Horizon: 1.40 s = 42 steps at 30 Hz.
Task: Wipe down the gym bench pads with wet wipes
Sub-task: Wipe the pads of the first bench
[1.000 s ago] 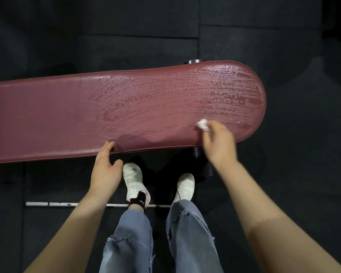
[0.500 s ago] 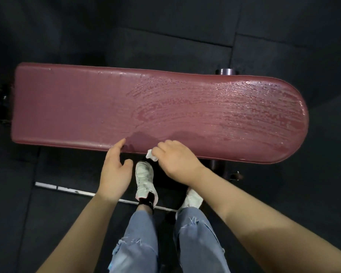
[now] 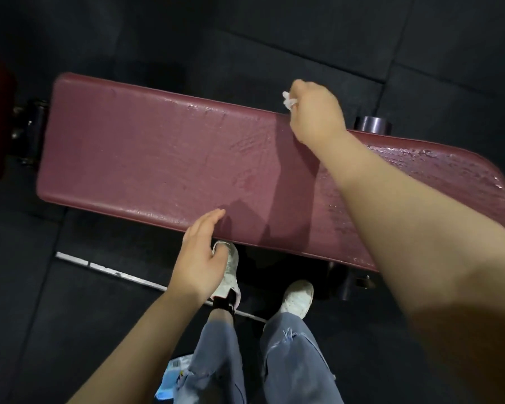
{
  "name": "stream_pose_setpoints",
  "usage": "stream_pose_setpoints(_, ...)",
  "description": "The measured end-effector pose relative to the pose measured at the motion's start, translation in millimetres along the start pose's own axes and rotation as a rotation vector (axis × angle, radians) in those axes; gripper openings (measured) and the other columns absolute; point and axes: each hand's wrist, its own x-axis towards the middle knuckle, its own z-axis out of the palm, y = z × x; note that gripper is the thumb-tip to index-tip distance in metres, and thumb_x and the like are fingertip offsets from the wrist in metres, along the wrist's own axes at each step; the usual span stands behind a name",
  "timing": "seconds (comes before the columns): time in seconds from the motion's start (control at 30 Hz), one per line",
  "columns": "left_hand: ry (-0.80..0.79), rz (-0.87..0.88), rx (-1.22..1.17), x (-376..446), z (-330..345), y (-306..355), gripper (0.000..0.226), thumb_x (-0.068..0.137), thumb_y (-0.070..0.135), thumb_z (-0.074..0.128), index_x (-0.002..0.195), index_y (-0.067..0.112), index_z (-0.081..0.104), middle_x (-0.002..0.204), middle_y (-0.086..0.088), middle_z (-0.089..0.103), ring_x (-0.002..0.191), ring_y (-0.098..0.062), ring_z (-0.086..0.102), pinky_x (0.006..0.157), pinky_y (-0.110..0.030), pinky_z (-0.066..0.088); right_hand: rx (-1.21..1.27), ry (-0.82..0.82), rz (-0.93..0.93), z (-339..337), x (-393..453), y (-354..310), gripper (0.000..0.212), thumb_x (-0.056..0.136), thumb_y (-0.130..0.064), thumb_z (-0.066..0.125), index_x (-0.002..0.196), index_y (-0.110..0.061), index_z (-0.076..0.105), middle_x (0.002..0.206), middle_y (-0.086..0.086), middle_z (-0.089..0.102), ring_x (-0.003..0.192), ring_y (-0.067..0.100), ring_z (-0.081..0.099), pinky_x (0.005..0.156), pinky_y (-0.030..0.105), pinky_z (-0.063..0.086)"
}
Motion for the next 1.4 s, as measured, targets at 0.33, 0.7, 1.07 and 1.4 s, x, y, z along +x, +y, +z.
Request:
stream_pose_setpoints(0.33,-0.029,0.016,0.023,10.5,-1.4,16.0,0.063,0.09,0.0,0.049,0.147,0.025,0.041,0.151,0.013,0.039,0.14,-0.001,0.028,0.115,-0.019,0.019,0.048,-0.486,-0.945,15.9,-167.7,-22.8,0.015,0.073,-0.01,0.069,0.088,-0.014,0.067,0.077,0.003,0.063,0.071,0.026,0.06,0.066,0.031,0.048)
stream_pose_setpoints(0.7,-0.022,0.025,0.114,11.5,10.1,29.5,0.062,0.091,0.001,0.052,0.148,0.023,0.041,0.156,0.011,0.032,0.147,-0.009,0.019,0.123,-0.04,0.019,0.106,-0.092,-0.463,1.9,-120.9,-8.5,0.016,0.066,-0.005,0.069,0.075,-0.018,0.066,0.065,0.007,0.064,0.057,0.03,0.061,0.053,0.03,0.044)
stream_pose_setpoints(1.07,-0.123,0.198,0.284,26.1,32.1,63.5,0.065,0.093,0.006,0.047,0.154,0.023,0.03,0.163,0.014,0.018,0.15,-0.004,0.007,0.124,-0.034,0.012,-0.059,0.085,-0.003,-11.7,-61.2,37.5,0.019,0.081,-0.008,0.051,0.094,-0.015,0.062,0.085,0.008,0.064,0.082,0.034,0.057,0.072,0.04,0.032)
stream_pose_setpoints(1.4,-0.194,0.271,0.376,30.6,39.9,78.5,0.066,0.094,0.009,0.049,0.154,0.027,0.029,0.164,0.012,0.013,0.151,-0.009,0.005,0.124,-0.036,0.01,-0.029,0.045,-0.055,15.1,-189.5,26.4,0.03,0.069,-0.006,0.065,0.091,-0.025,0.056,0.07,-0.001,0.058,0.07,0.027,0.052,0.066,0.037,0.027)
